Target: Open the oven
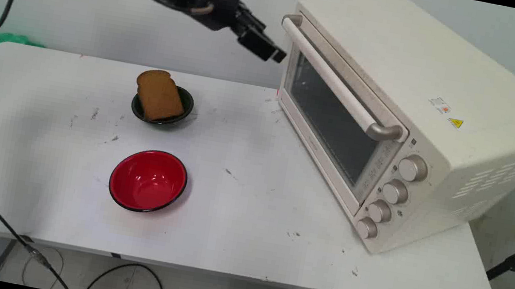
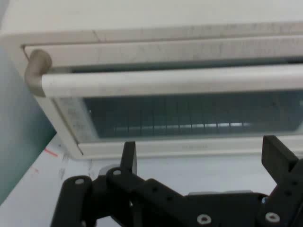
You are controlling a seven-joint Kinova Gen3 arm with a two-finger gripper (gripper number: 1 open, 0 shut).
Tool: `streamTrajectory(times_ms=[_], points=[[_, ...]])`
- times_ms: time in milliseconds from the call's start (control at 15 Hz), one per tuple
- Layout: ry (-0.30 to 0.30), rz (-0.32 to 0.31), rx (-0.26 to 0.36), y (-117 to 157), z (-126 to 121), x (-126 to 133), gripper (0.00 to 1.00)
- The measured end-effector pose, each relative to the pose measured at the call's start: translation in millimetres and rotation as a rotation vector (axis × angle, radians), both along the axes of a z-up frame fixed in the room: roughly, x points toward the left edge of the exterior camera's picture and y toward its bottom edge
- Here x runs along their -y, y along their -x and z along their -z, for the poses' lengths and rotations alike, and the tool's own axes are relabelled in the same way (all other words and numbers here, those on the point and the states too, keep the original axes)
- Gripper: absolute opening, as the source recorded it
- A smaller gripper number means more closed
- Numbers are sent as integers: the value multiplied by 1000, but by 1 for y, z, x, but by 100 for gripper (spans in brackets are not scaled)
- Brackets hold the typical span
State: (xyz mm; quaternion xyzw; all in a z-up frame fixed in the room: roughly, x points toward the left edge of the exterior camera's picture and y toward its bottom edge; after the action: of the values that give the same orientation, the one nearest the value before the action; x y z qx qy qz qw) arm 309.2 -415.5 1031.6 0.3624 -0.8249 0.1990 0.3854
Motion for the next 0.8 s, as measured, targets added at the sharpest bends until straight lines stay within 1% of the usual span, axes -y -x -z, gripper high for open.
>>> streamTrajectory(times_ms=[467,800], points=[[7,-41,-35,32,-14,20,100],[9,-52,-47,46,-19,27,100]])
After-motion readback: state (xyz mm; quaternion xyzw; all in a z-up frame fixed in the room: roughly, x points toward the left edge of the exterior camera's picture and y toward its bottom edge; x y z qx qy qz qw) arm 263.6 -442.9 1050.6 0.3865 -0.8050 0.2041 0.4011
